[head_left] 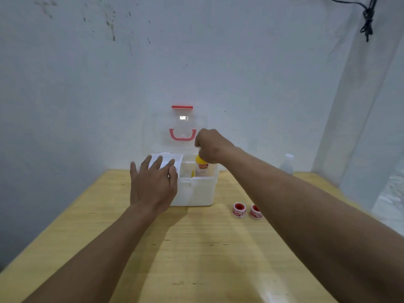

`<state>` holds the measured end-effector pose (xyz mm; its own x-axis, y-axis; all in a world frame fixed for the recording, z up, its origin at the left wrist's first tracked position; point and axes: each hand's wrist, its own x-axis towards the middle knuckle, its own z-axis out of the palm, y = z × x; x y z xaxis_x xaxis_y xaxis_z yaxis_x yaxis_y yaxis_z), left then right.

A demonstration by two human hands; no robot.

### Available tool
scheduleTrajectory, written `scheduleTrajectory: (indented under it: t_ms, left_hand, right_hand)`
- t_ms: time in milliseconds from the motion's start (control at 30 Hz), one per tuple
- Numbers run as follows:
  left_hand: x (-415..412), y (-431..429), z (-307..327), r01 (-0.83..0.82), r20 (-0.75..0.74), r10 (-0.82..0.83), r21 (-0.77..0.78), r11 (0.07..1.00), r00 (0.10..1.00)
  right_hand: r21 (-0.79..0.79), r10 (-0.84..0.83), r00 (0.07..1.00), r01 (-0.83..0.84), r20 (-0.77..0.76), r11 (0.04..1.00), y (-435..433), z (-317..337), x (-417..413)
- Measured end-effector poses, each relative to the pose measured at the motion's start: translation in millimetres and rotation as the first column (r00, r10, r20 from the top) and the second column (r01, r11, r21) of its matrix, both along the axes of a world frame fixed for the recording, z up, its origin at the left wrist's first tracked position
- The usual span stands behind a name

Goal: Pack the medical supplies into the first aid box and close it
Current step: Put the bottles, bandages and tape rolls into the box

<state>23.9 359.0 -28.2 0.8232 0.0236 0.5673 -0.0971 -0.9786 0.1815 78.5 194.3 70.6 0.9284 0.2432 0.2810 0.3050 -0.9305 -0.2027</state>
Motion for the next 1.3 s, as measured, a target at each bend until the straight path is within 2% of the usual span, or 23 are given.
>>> scheduleTrajectory:
  t_ms: [200,300,533,700,833,1000,1133,1300]
  left_hand:
    - [-6.3,-5.4,-4.8,-0.017,0.026,0.017,-0.001,1.000,1.000]
    - [-1.9,-33.7,-5.2,0.041,0.001,-0.041,0.023,0.999,0.999]
    - [3.2,-2.2,-0.5,-0.032,0.046,0.032,0.003,0.999,0.998]
    - [-0.4,-6.1,-4.2,-0.004,0.116,0.014,-0.089,0.996,0.993]
    - [-0.6,-11.5,-8.3,-0.018,0.114,0.024,-0.053,0.998,0.993]
    - [1.5,-9.9,-7.9,-0.035,0.113,0.036,-0.011,0.999,0.993]
    - [0.7,-9.8,-8.2,-0.042,0.093,0.044,-0.016,0.999,0.995]
    - [-0.9,-9.5,-7.4,-0.050,0.061,0.051,-0.009,0.999,0.997]
  right_hand:
    - [-0.025,-0.019,1.000,0.018,-0.019,1.000,-8.9,-20.8,2.6]
    - [-0.010,-0.080,0.996,0.080,-0.031,0.997,-42.4,-19.8,-0.4]
    - [0.081,-0.027,0.999,0.024,0.040,0.996,-48.3,0.9,-2.4]
    - [-0.010,-0.186,0.980,0.188,0.072,0.982,-95.4,2.8,-17.8]
    - [-0.090,-0.298,0.952,0.303,0.066,0.949,-134.5,-0.8,-24.2]
    - [-0.139,-0.431,0.902,0.423,-0.031,0.895,-159.9,-9.2,-33.6]
    - [-0.134,-0.461,0.884,0.449,-0.075,0.884,-168.7,-18.4,-34.9]
    - [-0.074,-0.442,0.897,0.438,-0.031,0.896,-165.4,-15.6,-35.2]
